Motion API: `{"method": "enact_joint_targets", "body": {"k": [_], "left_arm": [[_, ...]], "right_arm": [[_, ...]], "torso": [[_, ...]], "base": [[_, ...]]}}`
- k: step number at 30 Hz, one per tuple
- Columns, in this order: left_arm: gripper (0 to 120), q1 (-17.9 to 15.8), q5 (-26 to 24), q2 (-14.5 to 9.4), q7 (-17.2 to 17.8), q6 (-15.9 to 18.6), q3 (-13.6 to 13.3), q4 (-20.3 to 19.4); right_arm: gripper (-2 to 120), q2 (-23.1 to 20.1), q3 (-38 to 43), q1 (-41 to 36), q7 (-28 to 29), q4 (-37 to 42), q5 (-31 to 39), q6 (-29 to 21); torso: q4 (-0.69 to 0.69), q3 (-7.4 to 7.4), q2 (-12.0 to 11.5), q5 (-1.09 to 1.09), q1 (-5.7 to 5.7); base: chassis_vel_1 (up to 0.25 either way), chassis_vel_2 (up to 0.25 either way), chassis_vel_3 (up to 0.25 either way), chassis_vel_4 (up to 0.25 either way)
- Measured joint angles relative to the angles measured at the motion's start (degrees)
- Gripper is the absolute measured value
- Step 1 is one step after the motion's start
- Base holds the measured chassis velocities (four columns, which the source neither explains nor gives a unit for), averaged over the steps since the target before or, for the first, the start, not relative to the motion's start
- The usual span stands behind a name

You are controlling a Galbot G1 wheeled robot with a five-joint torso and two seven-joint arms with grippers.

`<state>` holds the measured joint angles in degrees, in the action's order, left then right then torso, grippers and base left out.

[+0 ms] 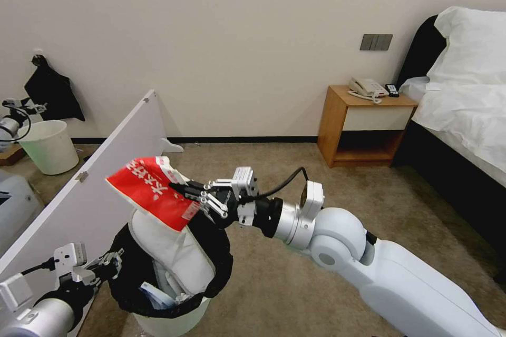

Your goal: Pick up the trash bin, then pick up the garbage from the floor and place it into the trash bin.

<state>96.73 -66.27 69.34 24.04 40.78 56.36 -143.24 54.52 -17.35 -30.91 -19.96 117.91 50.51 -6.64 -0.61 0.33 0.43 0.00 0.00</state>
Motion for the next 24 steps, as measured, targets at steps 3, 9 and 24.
{"method": "enact_joint_targets", "body": {"k": [3,9,24], "left_arm": [[5,-0.12,0.0,0.0,0.0,0.0,-0.03,0.0],[5,-0.14,-0.03,0.03,0.01,0.0,0.08,0.0],[5,-0.05,-0.34,0.03,0.03,-0.03,0.38,0.0]], "right_arm": [[0,-0.47,-0.5,-0.72,-0.06,-0.2,-0.53,0.09],[0,-1.1,-1.12,-1.65,-0.71,-2.08,-2.42,0.75],[0,-0.39,-5.36,-1.57,-0.97,-4.91,-4.17,0.92]], "torso": [[-0.01,0.0,0.0,0.0,0.0],[-0.01,0.0,0.0,0.0,0.0],[0.0,0.0,0.0,0.0,0.0]], "base": [[0.0,0.0,0.0,0.0],[0.0,0.0,0.0,0.0],[0.0,0.0,0.0,0.0]]}}
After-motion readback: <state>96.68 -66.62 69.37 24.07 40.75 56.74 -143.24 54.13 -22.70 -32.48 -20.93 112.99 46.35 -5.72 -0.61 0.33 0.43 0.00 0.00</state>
